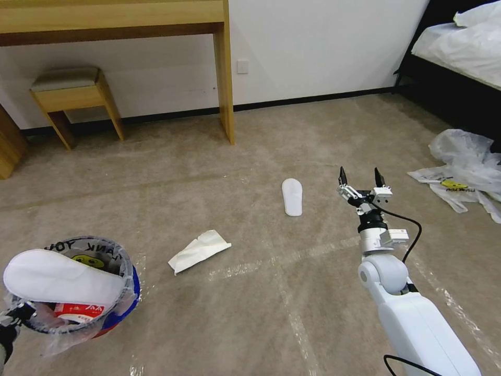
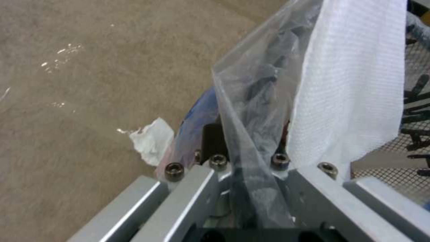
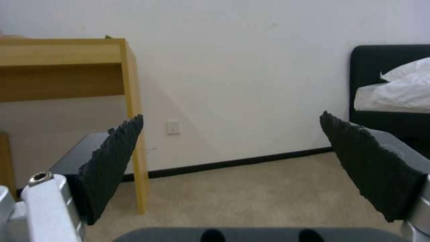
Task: Pick up the trash bin and place the garbage on the floor into it.
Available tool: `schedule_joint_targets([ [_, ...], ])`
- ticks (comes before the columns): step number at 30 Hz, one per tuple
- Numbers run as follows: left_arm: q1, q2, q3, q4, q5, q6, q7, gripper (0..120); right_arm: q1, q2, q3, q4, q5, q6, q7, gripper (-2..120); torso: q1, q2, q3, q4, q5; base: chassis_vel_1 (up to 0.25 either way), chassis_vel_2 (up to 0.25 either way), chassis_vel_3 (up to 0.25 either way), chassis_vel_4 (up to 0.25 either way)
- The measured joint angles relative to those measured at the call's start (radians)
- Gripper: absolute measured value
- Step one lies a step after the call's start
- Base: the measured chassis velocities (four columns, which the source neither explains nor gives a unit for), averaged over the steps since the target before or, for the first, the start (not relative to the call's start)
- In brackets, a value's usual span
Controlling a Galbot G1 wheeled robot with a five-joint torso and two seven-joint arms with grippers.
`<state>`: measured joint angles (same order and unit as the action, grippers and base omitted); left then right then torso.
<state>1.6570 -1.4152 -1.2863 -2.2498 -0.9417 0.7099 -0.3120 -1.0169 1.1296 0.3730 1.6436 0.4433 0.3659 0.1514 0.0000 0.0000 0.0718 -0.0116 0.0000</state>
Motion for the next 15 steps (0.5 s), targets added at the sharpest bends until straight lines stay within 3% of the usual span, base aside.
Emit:
schedule_joint_targets([
  [9, 0.001, -0.003, 0.003, -0.003, 0.001, -0.001, 0.001, 1, 0.0, -0.002, 0.0, 0.0, -0.005, 0.006, 0.0, 100, 0.0, 0.0, 0.0, 0.0, 0.0, -0.09, 0.077, 0.076, -0.074],
  [15, 0.001, -0.003, 0.004, -0.004, 0.002, -0.001, 0.001, 1, -0.002, -0.003, 0.0, 0.002, -0.005, 0.007, 0.0, 100, 0.0, 0.0, 0.0, 0.0001, 0.0, 0.0, 0.0, 0.0, 0.0],
])
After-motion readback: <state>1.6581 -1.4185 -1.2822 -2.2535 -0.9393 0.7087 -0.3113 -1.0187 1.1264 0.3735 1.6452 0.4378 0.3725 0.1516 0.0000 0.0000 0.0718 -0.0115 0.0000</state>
